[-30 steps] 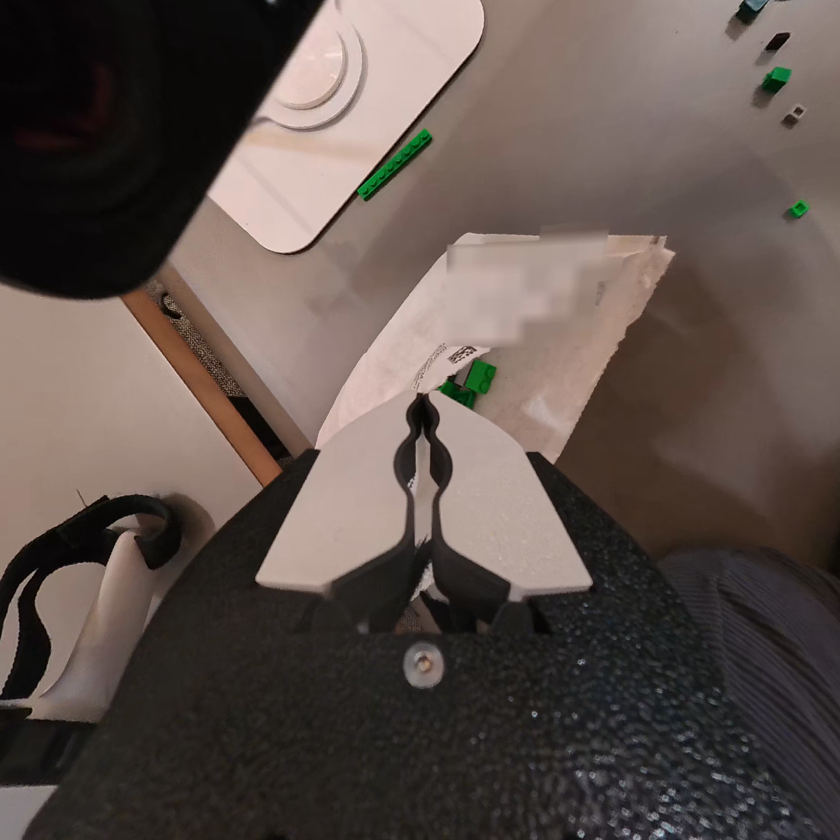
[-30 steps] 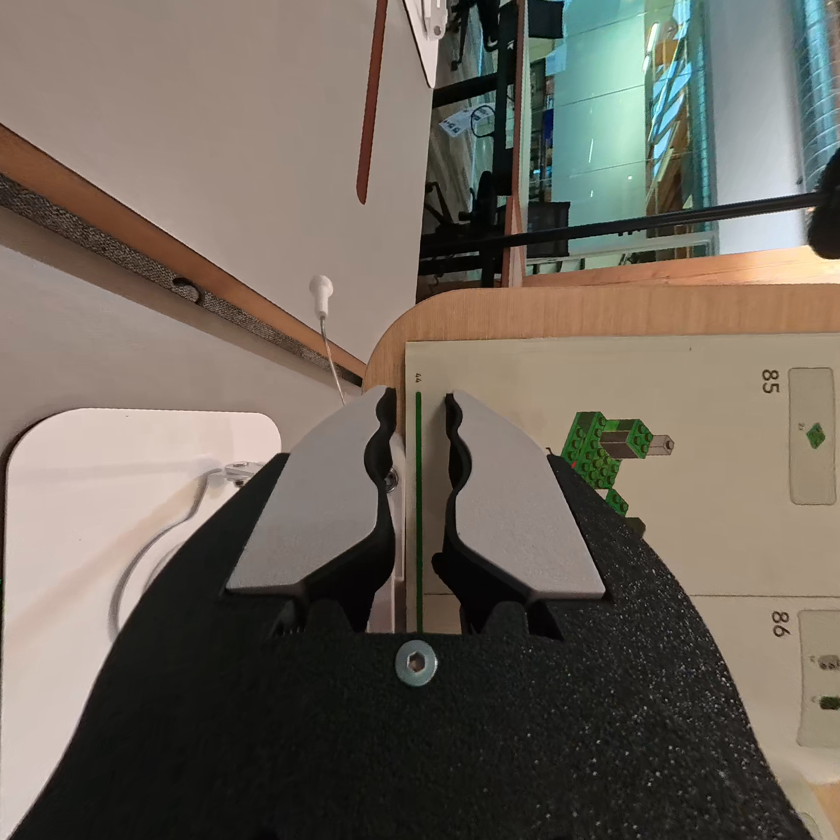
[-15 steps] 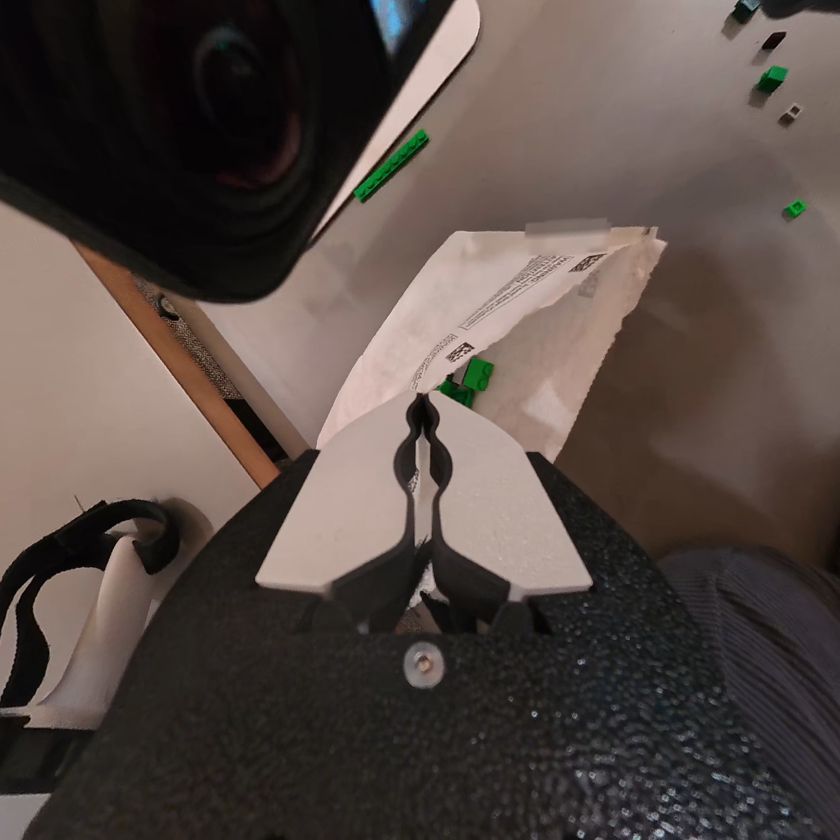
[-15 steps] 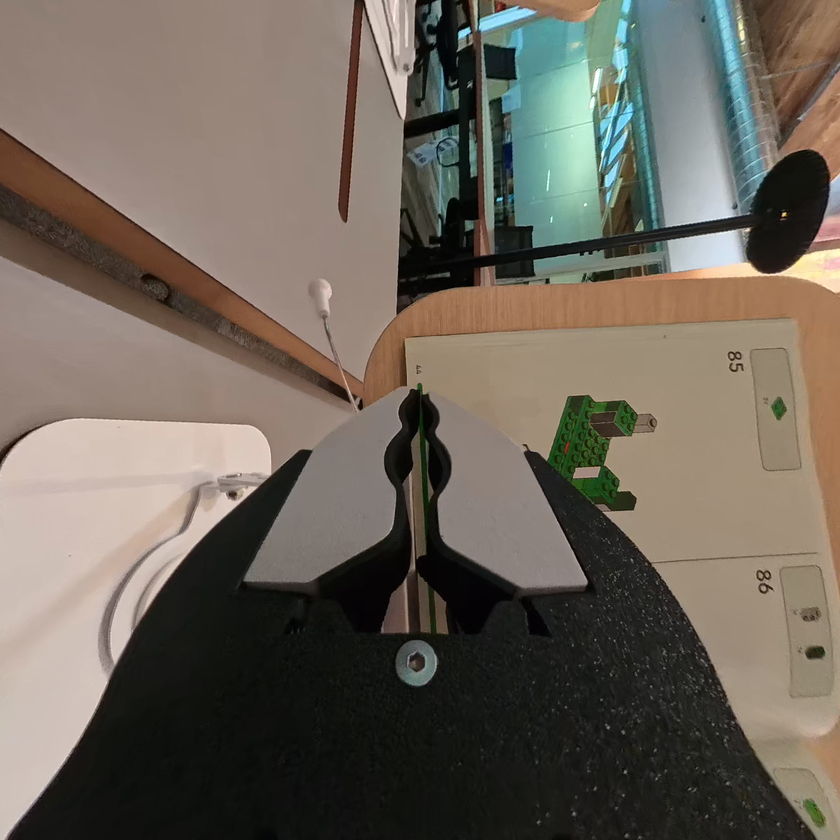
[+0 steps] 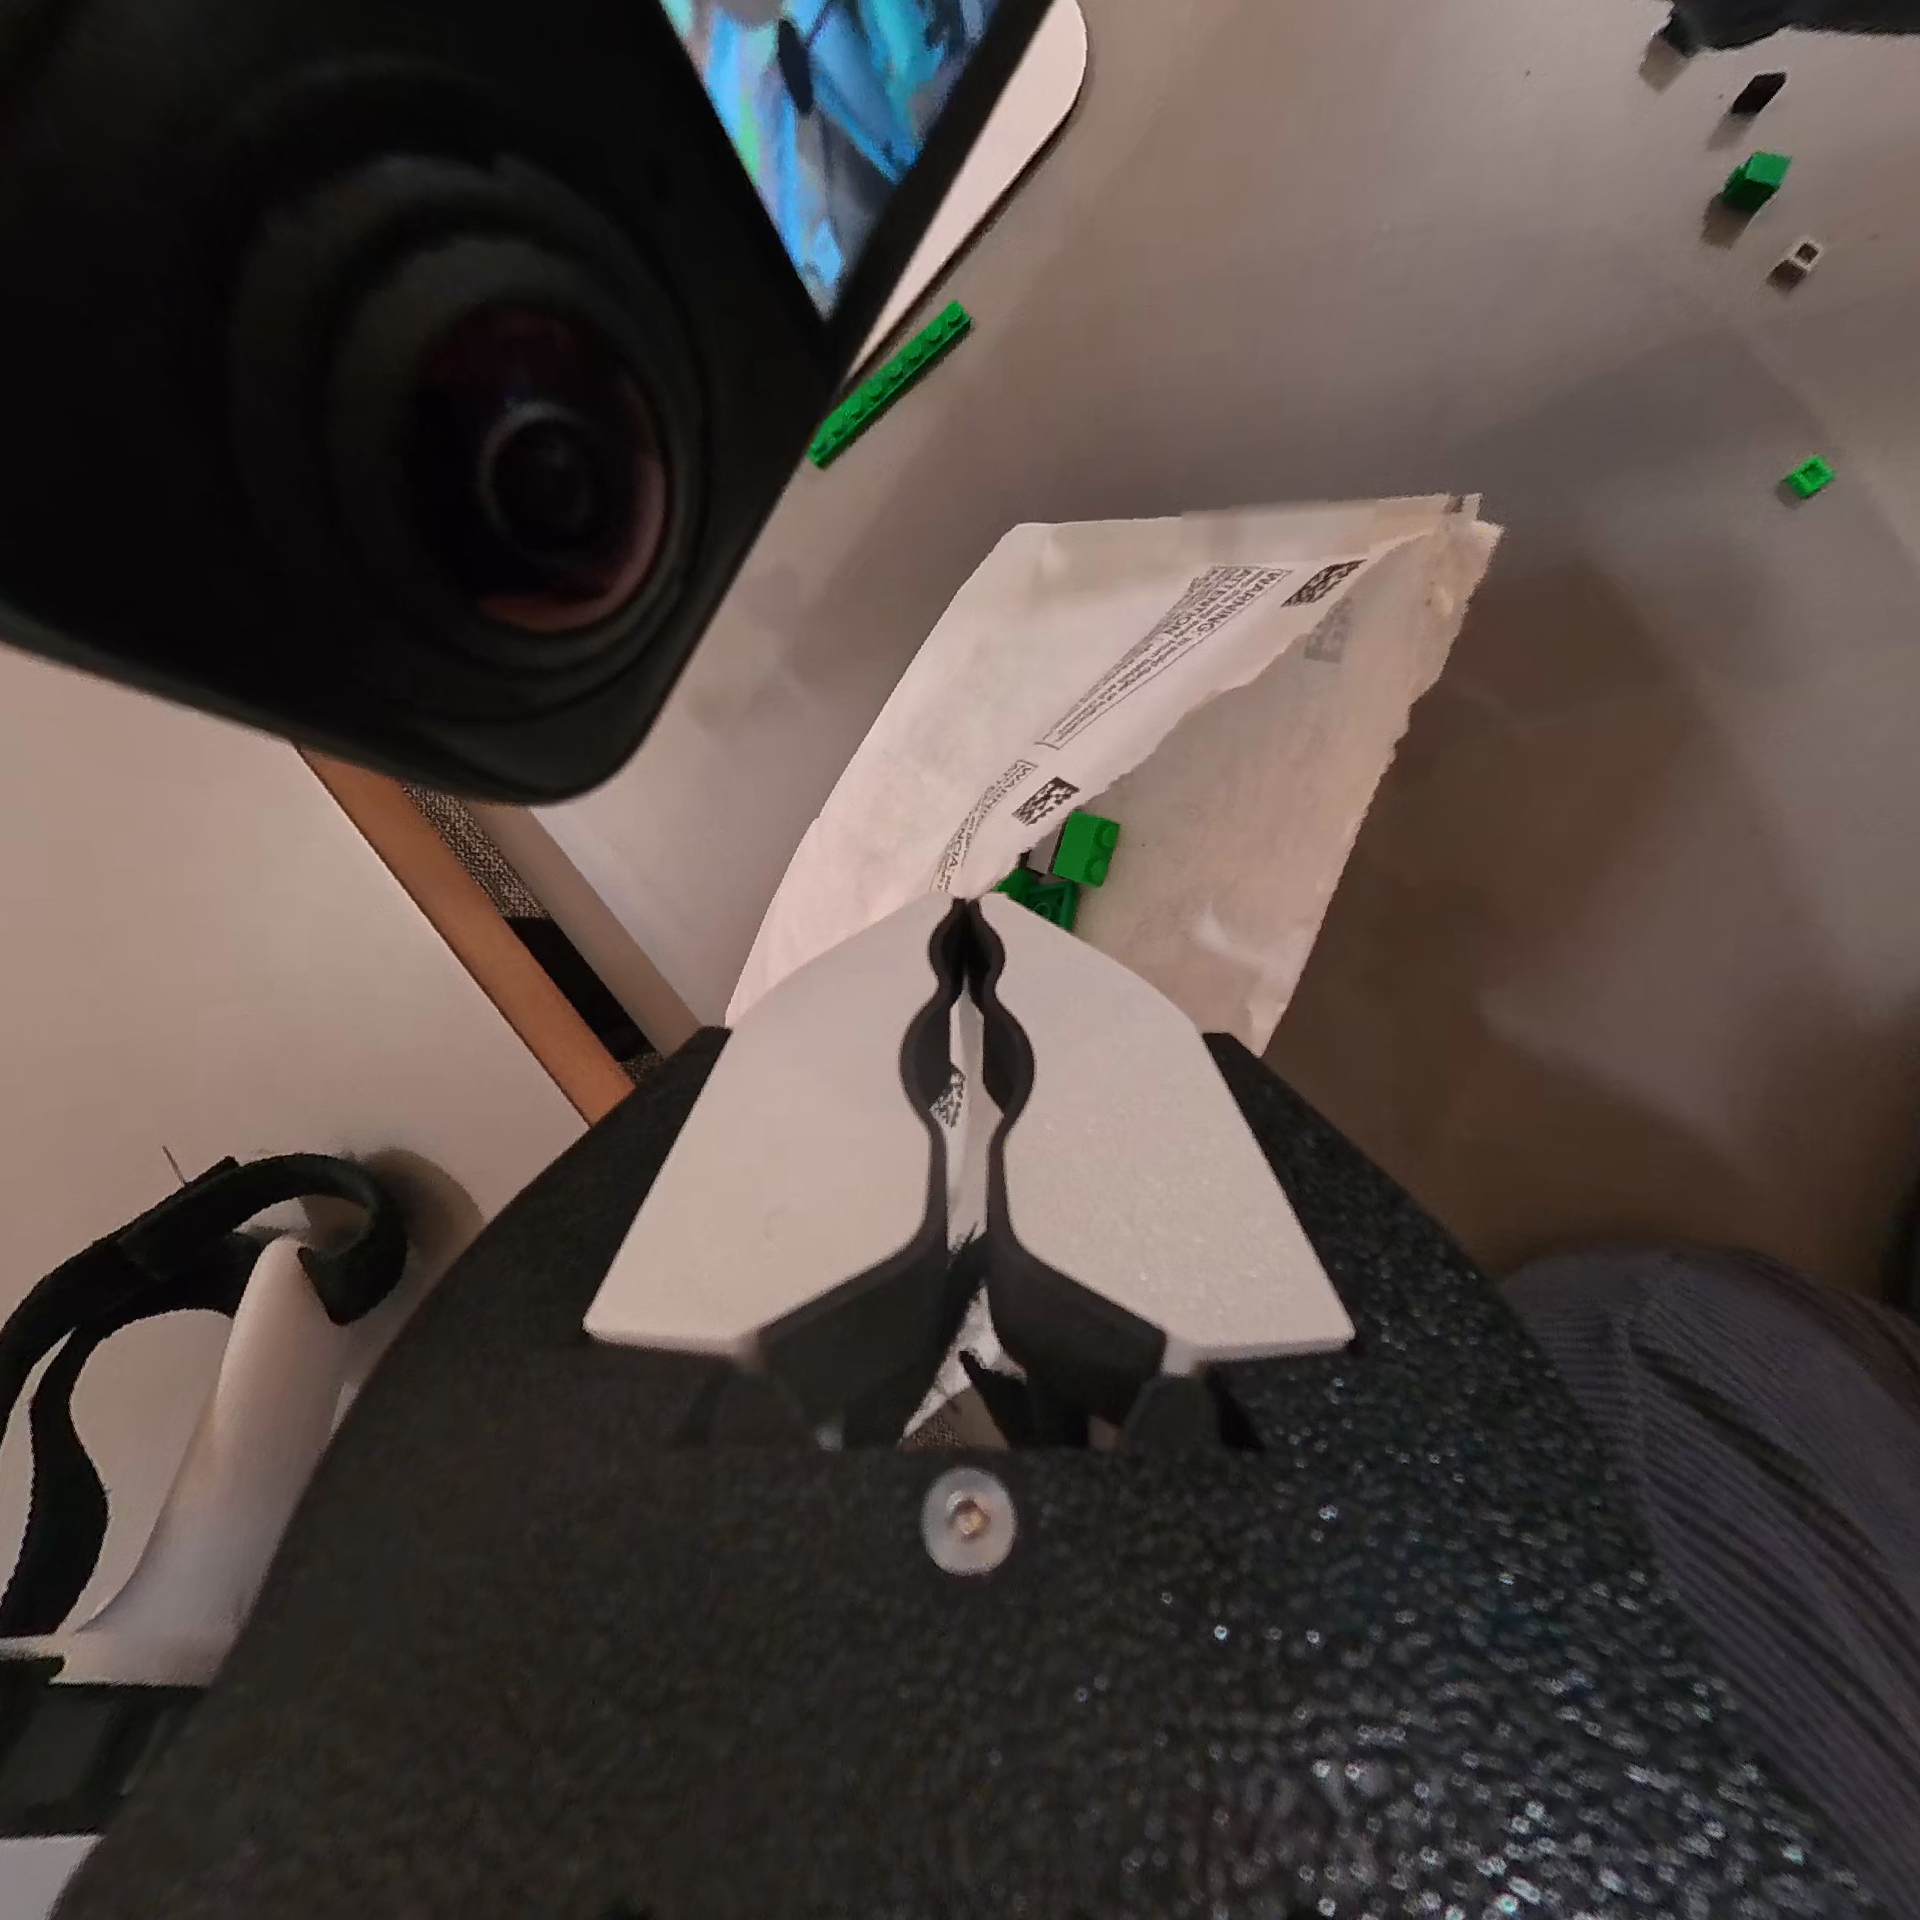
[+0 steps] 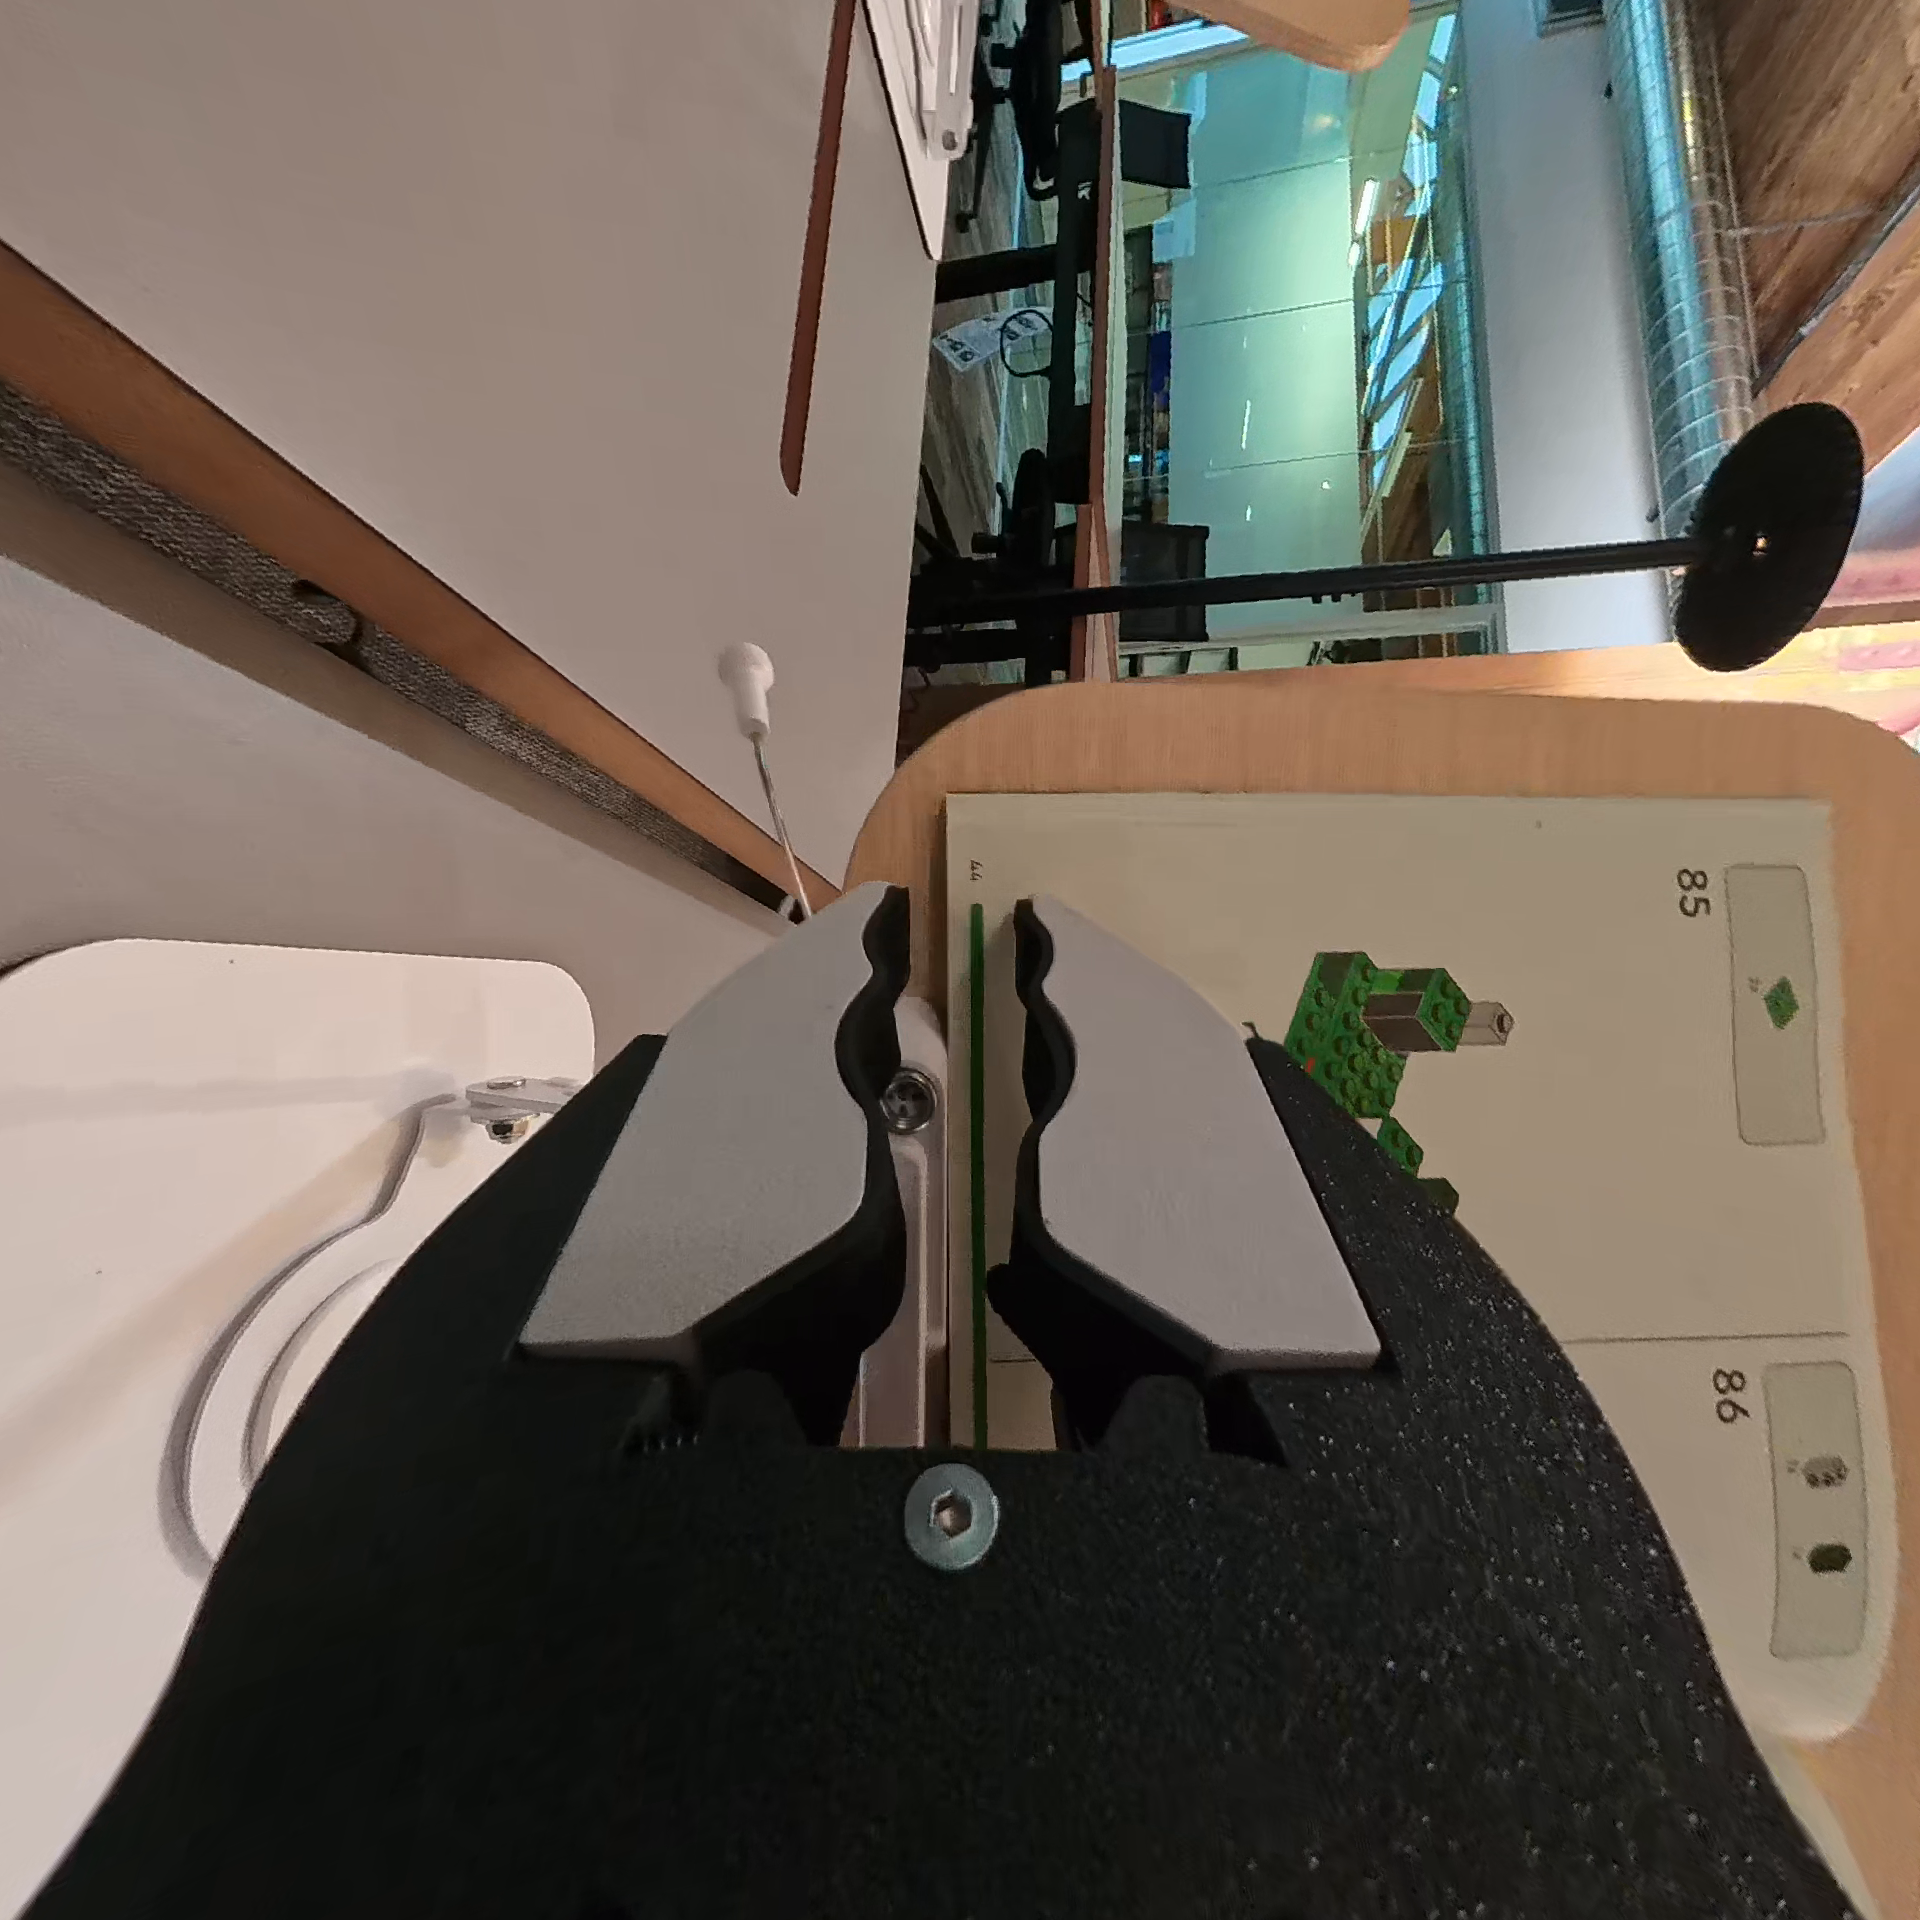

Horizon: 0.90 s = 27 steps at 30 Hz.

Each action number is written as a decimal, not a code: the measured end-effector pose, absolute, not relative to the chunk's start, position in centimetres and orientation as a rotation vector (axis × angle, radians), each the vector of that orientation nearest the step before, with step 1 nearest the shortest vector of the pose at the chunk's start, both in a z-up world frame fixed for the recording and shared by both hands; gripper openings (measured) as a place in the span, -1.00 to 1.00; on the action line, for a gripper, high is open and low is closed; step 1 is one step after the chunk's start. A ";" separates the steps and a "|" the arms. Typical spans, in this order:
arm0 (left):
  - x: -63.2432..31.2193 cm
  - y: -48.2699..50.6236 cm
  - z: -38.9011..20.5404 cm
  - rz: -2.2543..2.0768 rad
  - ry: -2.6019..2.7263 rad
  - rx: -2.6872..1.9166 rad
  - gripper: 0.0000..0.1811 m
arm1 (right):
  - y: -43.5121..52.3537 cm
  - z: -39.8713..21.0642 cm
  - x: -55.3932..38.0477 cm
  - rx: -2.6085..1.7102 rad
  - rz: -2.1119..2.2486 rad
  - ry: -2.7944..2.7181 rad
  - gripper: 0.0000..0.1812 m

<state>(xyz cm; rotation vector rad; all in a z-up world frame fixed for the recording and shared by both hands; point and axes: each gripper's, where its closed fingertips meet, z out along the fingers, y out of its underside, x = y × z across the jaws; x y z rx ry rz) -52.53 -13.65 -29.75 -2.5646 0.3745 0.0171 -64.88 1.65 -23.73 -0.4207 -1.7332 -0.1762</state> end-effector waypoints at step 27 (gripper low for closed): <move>-52.5 -13.7 -29.7 0.007 0.381 -2.566 -1.00 | 2.2 -23.1 -64.9 -0.514 -0.199 -1.750 -0.85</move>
